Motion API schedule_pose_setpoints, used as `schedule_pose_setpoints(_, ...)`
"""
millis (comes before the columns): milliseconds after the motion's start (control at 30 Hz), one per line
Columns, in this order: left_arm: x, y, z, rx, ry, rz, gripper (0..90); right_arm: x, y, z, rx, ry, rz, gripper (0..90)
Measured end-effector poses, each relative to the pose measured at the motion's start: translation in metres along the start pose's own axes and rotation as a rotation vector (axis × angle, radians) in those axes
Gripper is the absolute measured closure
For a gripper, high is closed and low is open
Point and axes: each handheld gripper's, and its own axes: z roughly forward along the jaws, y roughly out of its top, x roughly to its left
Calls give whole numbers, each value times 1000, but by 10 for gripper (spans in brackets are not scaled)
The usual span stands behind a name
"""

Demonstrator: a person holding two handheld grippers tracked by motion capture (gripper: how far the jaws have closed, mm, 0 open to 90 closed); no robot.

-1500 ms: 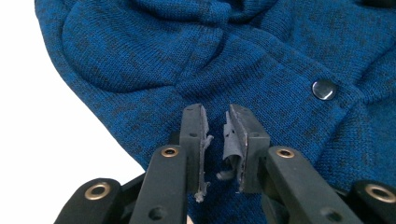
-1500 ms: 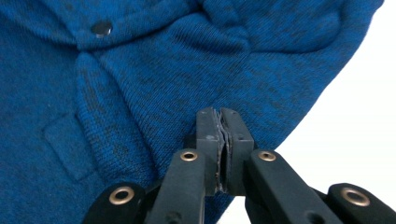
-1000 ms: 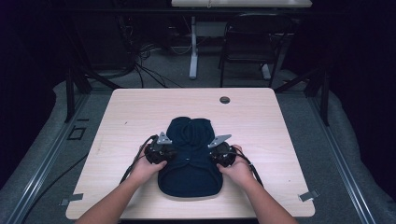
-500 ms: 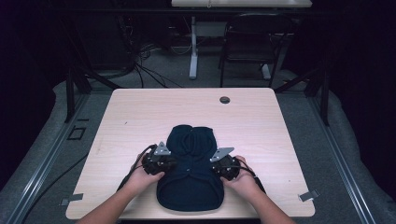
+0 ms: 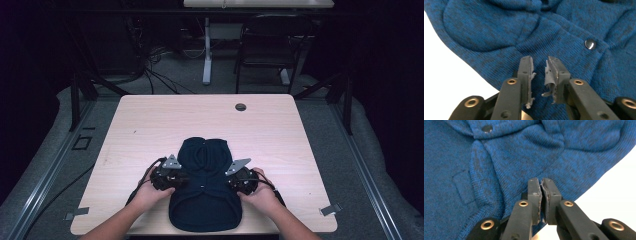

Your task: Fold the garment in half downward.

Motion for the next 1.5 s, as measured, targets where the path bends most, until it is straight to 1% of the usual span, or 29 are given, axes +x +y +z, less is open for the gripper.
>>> schedule_pose_setpoints(133, 6, 13, -5, -1, 15, 21, 707, -5, 11, -8, -5, -4, -25, 842)
schedule_pose_setpoints(167, 10, 21, -7, 3, 37, 46, 685, -8, 17, -12, -9, -19, -35, 827)
schedule_pose_setpoints(200, 10, 21, -7, 3, 37, 46, 666, -8, 17, -12, -9, -19, -35, 827)
schedule_pose_setpoints(233, 16, 29, -9, 16, 47, 64, 657, -14, 23, -15, -11, -29, -41, 810)
schedule_pose_setpoints(267, 16, 29, -9, 16, 47, 64, 657, -17, 26, -16, -9, -38, -47, 805)
schedule_pose_setpoints(300, 22, 36, -10, 17, 55, 65, 657, -21, 29, -17, -5, -42, -47, 802)
schedule_pose_setpoints(333, 25, 39, -10, 21, 56, 58, 657, -25, 31, -17, -10, -45, -38, 801)
schedule_pose_setpoints(367, 28, 42, -11, 23, 65, 60, 657, -30, 34, -19, 6, -49, -45, 797)
schedule_pose_setpoints(400, 31, 45, -12, 25, 70, 60, 653, -33, 37, -19, 5, -51, -42, 795)
schedule_pose_setpoints(467, 34, 48, -13, 20, 75, 55, 648, -40, 42, -20, 6, -56, -43, 794)
schedule_pose_setpoints(500, 41, 54, -15, 19, 82, 50, 647, -43, 45, -20, 16, -59, -48, 795)
schedule_pose_setpoints(533, 41, 54, -15, 19, 82, 50, 647, -43, 45, -20, 16, -59, -48, 795)
schedule_pose_setpoints(600, 50, 62, -16, 5, 95, 37, 646, -51, 53, -20, 24, -71, -53, 795)
schedule_pose_setpoints(700, 55, 67, -17, 11, 107, 37, 649, -56, 59, -19, 36, -85, -63, 795)
schedule_pose_setpoints(767, 61, 74, -16, 14, 123, 42, 652, -64, 67, -17, 61, -105, -94, 791)
schedule_pose_setpoints(833, 62, 76, -14, 9, 133, 44, 653, -66, 70, -16, 59, -112, -95, 790)
schedule_pose_setpoints(867, 66, 79, -12, 10, 131, 42, 656, -71, 75, -14, 67, -114, -95, 786)
schedule_pose_setpoints(967, 70, 82, -6, 29, 125, 59, 664, -79, 83, -10, 80, -133, -122, 773)
schedule_pose_setpoints(1000, 71, 83, -3, 34, 135, 62, 666, -82, 85, -8, 91, -135, -128, 770)
schedule_pose_setpoints(1033, 71, 83, -3, 34, 135, 62, 666, -82, 85, -8, 91, -135, -128, 770)
schedule_pose_setpoints(1067, 71, 84, 0, 37, 136, 65, 666, -85, 87, -6, 100, -140, -128, 762)
schedule_pose_setpoints(1100, 72, 84, 2, 34, 140, 70, 672, -91, 90, -3, 94, -136, -114, 753)
schedule_pose_setpoints(1133, 72, 85, 4, 37, 123, 64, 672, -91, 90, -3, 94, -136, -114, 753)
schedule_pose_setpoints(1167, 72, 85, 7, 36, 131, 65, 682, -95, 92, 1, 108, -139, -110, 741)
schedule_pose_setpoints(1200, 74, 86, 11, 55, 133, 69, 686, -97, 93, 3, 110, -141, -104, 732)
schedule_pose_setpoints(1300, 75, 87, 14, 61, 142, 67, 686, -100, 94, 7, 115, -144, -101, 719)
schedule_pose_setpoints(1400, 79, 89, 16, 69, 157, 64, 686, -100, 98, 12, 116, -141, -122, 725)
schedule_pose_setpoints(1433, 82, 90, 16, 76, 172, 66, 703, -99, 101, 14, 109, -155, -158, 753)
schedule_pose_setpoints(1500, 85, 92, 17, 75, 177, 62, 706, -98, 103, 16, 104, -158, -178, 766)
